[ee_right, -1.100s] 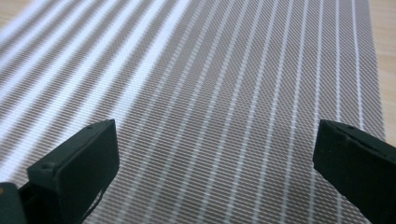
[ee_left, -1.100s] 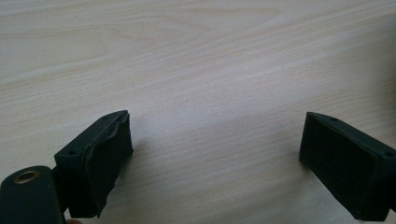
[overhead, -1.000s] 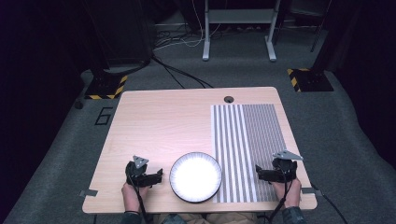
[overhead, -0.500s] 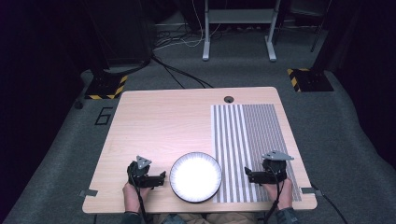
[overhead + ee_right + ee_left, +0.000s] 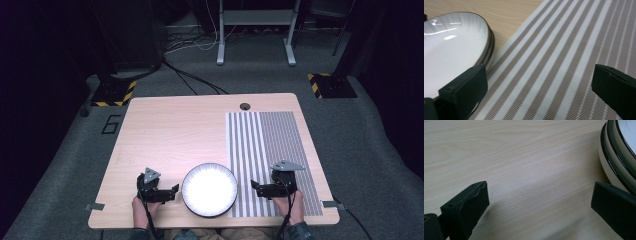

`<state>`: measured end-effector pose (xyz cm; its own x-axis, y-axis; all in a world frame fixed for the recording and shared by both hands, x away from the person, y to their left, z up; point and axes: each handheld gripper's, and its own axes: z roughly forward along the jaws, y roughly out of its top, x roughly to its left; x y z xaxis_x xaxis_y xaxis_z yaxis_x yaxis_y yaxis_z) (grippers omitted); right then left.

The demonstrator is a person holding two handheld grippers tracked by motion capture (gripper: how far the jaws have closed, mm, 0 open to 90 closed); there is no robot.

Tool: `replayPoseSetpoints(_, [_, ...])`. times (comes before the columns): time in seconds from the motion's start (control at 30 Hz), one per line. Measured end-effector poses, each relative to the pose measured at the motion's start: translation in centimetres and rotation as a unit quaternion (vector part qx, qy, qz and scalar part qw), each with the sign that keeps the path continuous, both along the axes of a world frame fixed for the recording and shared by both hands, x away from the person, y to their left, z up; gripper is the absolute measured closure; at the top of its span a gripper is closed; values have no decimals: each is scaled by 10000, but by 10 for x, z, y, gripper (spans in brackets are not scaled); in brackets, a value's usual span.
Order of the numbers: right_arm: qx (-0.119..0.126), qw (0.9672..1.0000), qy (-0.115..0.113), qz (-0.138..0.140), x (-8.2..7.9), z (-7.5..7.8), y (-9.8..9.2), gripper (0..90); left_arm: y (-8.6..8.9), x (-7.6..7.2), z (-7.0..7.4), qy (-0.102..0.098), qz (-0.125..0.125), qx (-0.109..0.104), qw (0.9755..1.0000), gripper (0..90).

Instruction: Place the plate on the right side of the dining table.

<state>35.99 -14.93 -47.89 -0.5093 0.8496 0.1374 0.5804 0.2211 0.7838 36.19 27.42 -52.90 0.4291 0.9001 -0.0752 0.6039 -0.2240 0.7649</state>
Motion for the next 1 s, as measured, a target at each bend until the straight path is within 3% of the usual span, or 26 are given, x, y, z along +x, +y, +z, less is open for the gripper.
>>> replayPoseSetpoints(0.1, [49,9999,33,117,0,1,10,0,-3,0,0,-8,-87,125,9999,12])
replayPoseSetpoints(0.37, [20,9991,30,413,0,2,32,0,-5,-1,0,13,-248,167,9996,6])
replayPoseSetpoints(0.6, [70,9976,81,679,-1,3,49,0,-7,-3,1,-97,-376,123,9992,4])
replayPoseSetpoints(0.67, [110,9965,114,826,-1,2,59,0,-6,-4,1,-133,-407,16,9991,4])
replayPoseSetpoints(1.0, [248,9921,207,1208,-4,-2,81,14,-5,-4,1,-106,-434,-45,9990,8])
